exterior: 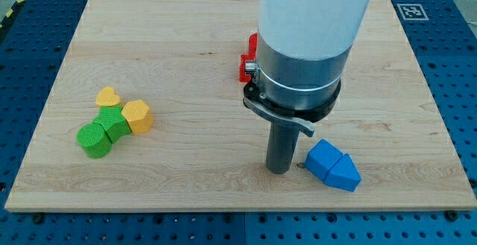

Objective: Separate the blue triangle from the blue cube

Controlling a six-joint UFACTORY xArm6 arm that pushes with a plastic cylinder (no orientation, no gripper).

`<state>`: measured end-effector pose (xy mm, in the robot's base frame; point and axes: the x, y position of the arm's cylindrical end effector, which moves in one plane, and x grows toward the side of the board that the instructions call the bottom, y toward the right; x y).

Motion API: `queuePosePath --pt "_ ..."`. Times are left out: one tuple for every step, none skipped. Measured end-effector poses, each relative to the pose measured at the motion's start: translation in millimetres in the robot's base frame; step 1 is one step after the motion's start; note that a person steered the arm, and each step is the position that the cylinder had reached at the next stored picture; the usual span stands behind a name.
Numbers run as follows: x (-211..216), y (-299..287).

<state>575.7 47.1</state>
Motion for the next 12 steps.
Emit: queuePosePath --pt "18 3" --pt "21 23" --pt "21 54" --pt "21 73" --pt "23 76" --pt "31 76" --pt "32 84" --pt "32 92" --pt "32 107" --pt "32 124" --pt "31 139" --pt "24 152"
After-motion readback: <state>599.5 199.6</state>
